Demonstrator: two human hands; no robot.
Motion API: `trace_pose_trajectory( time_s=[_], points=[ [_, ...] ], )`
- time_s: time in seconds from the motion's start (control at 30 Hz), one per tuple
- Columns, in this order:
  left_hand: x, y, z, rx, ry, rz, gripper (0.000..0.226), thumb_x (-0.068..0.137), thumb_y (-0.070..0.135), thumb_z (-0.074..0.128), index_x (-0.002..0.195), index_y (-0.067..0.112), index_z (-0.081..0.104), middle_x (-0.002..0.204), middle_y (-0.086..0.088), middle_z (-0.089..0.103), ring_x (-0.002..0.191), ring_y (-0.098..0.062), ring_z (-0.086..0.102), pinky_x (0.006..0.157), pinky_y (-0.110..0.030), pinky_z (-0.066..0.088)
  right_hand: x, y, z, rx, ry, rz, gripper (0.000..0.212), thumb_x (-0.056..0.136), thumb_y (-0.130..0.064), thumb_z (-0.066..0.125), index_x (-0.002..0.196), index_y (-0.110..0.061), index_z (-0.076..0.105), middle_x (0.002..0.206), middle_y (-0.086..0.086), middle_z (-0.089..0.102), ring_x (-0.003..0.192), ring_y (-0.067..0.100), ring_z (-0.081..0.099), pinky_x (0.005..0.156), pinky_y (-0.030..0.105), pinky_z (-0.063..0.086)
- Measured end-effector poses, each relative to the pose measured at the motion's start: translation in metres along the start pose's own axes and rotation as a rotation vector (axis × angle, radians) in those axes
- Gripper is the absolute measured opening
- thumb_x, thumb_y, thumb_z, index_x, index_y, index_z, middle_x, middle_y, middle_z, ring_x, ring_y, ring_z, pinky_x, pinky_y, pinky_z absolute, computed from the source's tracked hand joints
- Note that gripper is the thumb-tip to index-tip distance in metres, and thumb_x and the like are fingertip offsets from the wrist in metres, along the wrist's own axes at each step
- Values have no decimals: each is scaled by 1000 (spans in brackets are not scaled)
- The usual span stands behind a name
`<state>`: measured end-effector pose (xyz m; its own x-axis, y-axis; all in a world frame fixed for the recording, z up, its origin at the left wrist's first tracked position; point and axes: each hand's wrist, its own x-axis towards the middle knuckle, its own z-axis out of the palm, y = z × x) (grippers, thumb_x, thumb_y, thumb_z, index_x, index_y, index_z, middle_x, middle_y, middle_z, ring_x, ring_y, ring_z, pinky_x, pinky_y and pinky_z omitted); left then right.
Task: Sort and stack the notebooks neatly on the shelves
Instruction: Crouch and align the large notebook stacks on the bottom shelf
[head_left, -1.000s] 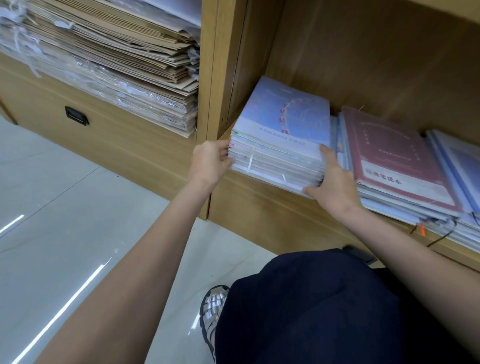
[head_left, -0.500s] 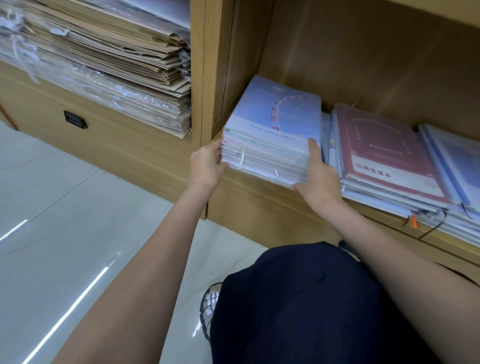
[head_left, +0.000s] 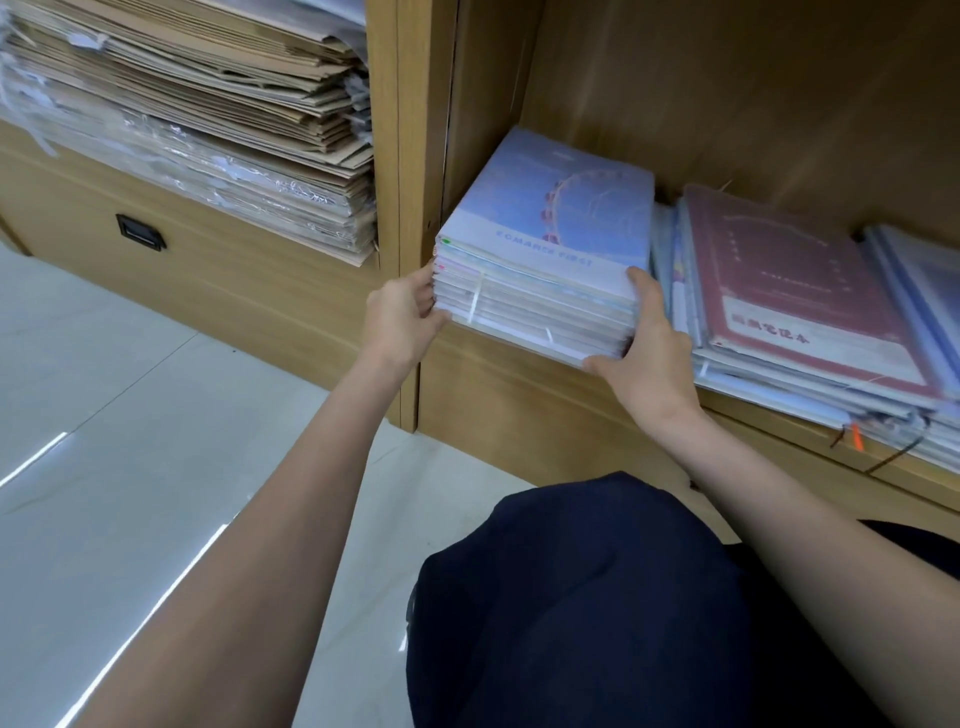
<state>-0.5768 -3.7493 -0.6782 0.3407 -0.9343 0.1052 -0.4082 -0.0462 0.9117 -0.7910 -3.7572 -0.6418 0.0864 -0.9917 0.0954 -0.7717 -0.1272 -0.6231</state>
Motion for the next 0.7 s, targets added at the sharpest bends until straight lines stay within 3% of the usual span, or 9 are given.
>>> trace_pose_trajectory(
  time_s=[0.17, 0.27, 0.4, 0.5, 0.6, 0.7],
  points=[
    [-4, -2, 5, 25, 77, 60, 48, 81, -10, 58, 125, 9, 58, 107, -9, 69, 96, -7, 61, 89, -12, 42, -1, 7, 3, -34, 12, -35, 93, 81, 1, 68, 148, -32, 13, 70, -11, 33, 77, 20, 45, 74, 28, 42],
    [-7, -2, 6, 41, 110, 66, 44, 82, -8, 59, 122, 9, 60, 105, -9, 70, 99, -14, 64, 88, -14, 42, -3, 7, 2, -40, 24, -31, 90, 82, 1, 67, 148, -32, 14, 72, -2, 42, 67, 17, 46, 69, 25, 39],
    [-9, -1, 6, 31, 89, 48, 45, 83, -6, 60, 125, 9, 58, 110, -8, 68, 104, -13, 63, 88, -8, 39, -6, 6, 2, -46, 29, -43, 88, 82, 3, 66, 148, -30, 17, 66, -5, 42, 61, 11, 46, 68, 24, 40],
    [-7, -2, -3, -42, -6, 22, 63, 81, -6, 65, 138, 10, 44, 126, -7, 59, 115, -11, 55, 96, -8, 35, -7, 3, -3, -9, 0, -27, 88, 82, 0, 67, 148, -29, 16, 69, -7, 43, 65, 13, 48, 69, 26, 42],
    [-5, 0, -10, -216, -46, 33, 78, 80, -11, 62, 146, 10, 25, 145, -3, 39, 133, -9, 35, 110, -21, 28, -2, -8, -14, 74, 26, -53, 84, 83, -5, 68, 147, -23, 18, 90, -7, 55, 81, 13, 54, 73, 18, 42],
    [-4, 7, -8, -327, -81, 46, 74, 83, -15, 55, 146, 9, 24, 141, -1, 42, 130, -9, 40, 109, -24, 33, 6, -18, -19, 150, -10, -31, 80, 83, -14, 70, 147, -19, 22, 133, -2, 51, 116, 16, 50, 89, 20, 38]
  ],
)
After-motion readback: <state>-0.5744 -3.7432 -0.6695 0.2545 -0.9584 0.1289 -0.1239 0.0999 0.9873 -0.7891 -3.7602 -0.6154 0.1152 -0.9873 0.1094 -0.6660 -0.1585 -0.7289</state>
